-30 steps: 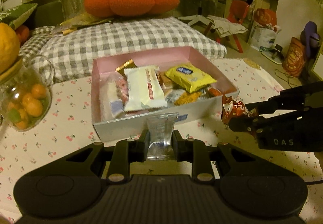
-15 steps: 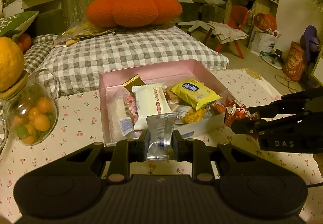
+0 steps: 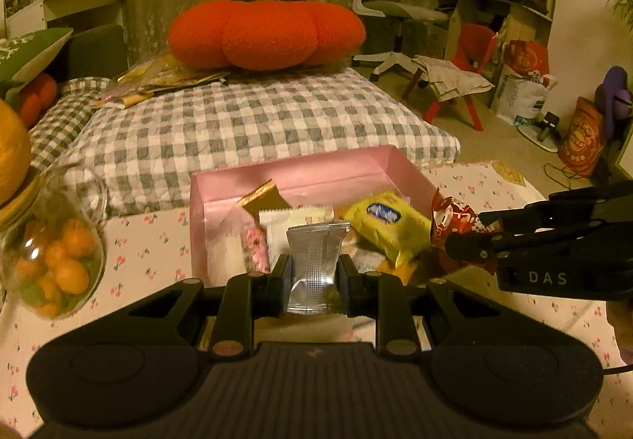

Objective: Organize snacks
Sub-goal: 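Lift both held packs and carry them over the pink box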

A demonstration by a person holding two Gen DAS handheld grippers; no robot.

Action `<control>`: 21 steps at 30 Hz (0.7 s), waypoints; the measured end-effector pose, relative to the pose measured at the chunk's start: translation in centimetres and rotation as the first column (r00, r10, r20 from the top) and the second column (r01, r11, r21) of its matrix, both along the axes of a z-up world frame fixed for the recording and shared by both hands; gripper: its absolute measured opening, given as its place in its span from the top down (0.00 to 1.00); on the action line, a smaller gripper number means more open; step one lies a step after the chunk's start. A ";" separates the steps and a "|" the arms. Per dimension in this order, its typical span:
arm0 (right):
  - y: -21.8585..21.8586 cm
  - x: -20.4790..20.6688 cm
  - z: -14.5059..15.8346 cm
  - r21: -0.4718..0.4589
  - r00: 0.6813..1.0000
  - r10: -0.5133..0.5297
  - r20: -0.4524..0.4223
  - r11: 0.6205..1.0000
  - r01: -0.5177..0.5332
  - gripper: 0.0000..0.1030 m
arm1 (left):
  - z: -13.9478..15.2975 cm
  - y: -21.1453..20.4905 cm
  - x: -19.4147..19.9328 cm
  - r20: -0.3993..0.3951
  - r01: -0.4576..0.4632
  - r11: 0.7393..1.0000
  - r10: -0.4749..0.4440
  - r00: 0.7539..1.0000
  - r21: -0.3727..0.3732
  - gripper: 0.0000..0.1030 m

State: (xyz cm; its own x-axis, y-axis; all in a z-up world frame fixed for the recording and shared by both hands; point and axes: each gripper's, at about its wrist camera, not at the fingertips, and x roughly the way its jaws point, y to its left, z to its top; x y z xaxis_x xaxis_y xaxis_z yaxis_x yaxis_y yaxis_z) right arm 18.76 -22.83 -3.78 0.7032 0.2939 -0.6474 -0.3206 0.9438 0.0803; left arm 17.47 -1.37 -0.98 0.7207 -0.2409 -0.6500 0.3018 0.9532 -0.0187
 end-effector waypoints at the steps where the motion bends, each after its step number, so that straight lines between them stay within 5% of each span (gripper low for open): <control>1: -0.2 0.3 0.0 0.005 1.000 -0.008 0.001 1.000 0.008 0.67 | 0.1 -0.2 0.4 0.004 0.000 1.000 0.000 1.000 0.000 0.79; 21: -1.6 5.0 -1.2 0.018 0.999 -0.051 -0.010 0.999 0.052 0.67 | -2.1 -4.3 7.5 -0.016 0.021 0.999 -0.020 1.000 0.036 0.79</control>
